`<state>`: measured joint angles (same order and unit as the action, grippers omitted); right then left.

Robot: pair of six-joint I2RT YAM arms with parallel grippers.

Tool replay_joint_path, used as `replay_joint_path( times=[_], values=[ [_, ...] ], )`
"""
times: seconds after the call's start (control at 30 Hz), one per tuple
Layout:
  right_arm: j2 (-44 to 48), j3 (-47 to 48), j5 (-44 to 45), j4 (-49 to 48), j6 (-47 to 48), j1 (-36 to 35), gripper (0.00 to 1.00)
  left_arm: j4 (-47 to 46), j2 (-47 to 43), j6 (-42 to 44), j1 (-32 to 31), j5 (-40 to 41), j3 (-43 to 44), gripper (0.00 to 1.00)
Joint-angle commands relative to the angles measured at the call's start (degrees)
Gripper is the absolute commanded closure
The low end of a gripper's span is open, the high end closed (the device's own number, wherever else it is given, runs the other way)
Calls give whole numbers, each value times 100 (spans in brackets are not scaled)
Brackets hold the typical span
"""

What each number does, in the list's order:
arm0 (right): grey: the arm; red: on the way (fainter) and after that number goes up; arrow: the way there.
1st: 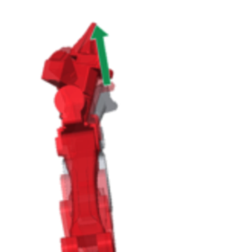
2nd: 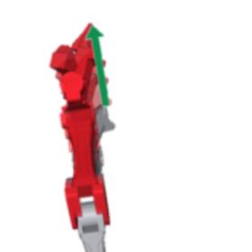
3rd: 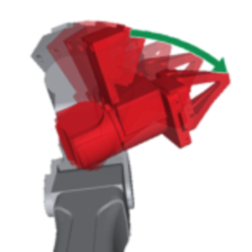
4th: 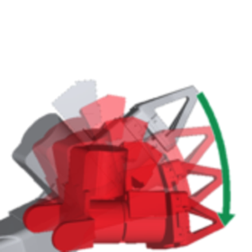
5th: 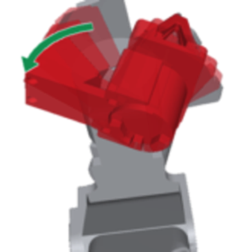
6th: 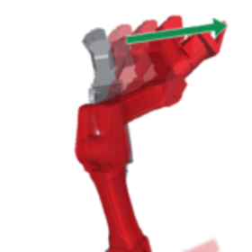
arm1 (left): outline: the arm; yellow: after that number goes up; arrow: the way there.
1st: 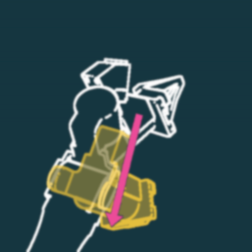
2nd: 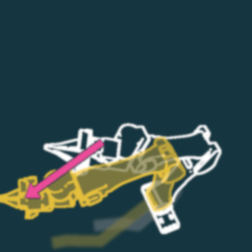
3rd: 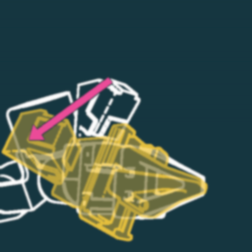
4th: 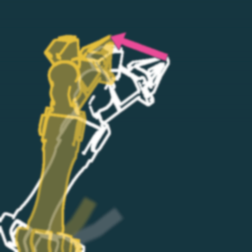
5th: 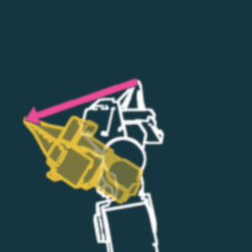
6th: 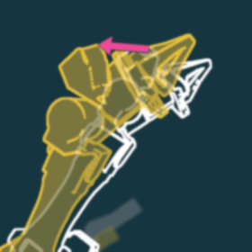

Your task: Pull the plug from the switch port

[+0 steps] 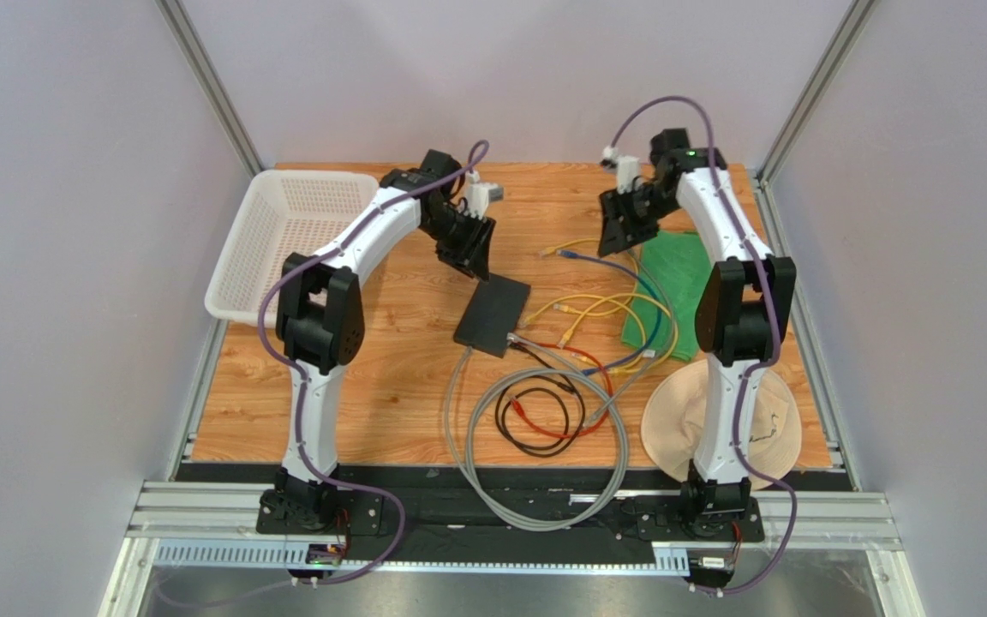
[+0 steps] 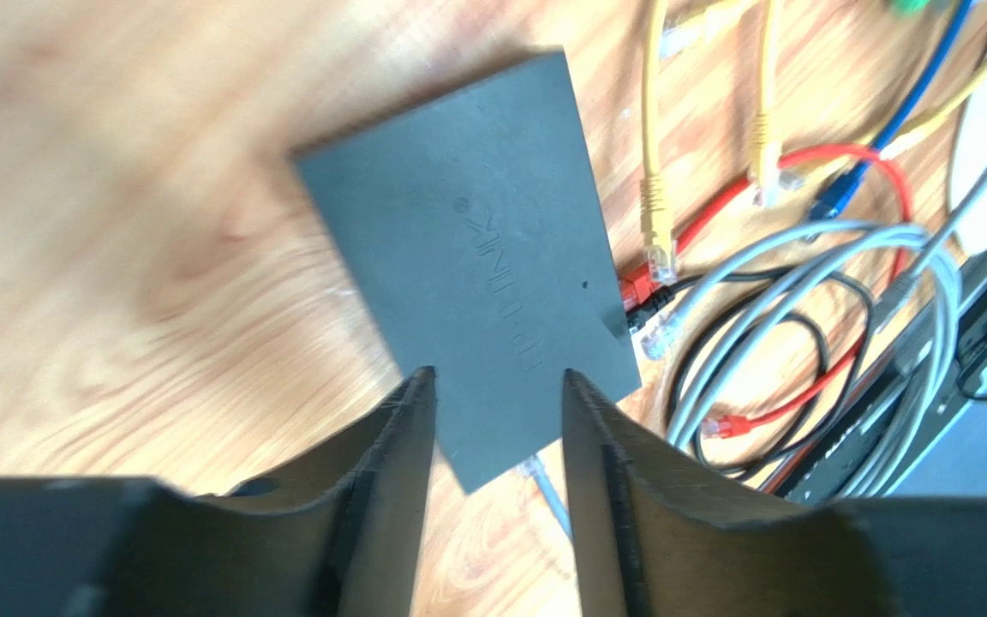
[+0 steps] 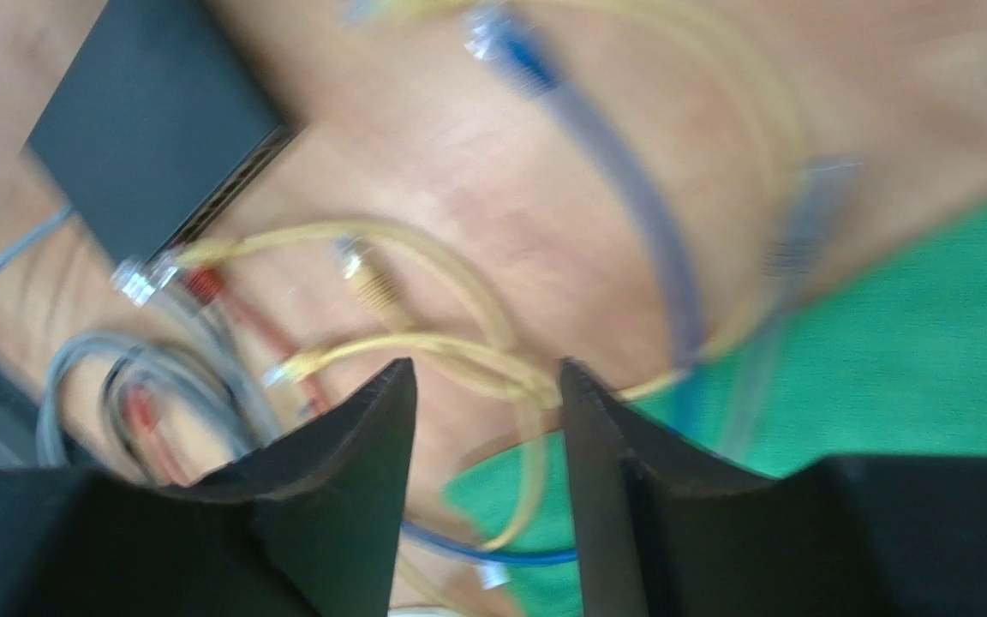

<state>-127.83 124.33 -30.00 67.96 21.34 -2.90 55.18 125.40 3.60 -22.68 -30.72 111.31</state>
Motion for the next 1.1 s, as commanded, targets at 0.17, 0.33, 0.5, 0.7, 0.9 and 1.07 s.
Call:
replay_joint_path(
  times=[0.17,0.33,0.5,0.7,0.9,1.07],
  values=[
    [426,-1913,-410,-213,-33,-1547,65,187,-736,-131,922,-4,-169,46],
    [250,-1719,-472,-82,54,-1697,54,81,-1026,-26,984,162,-556,46],
    [364,-1798,-813,-64,589,-1732,41,-112,-1194,-25,984,172,-944,46],
    [399,-1921,-1097,103,2159,-1872,39,-51,-957,-140,1002,31,-822,47],
    [1021,-2658,-762,252,3085,-2110,43,-33,-930,-201,1002,-39,-865,47],
    [1655,-3582,-402,551,3560,-2127,40,-130,-860,-298,1002,-136,-979,47]
  ],
)
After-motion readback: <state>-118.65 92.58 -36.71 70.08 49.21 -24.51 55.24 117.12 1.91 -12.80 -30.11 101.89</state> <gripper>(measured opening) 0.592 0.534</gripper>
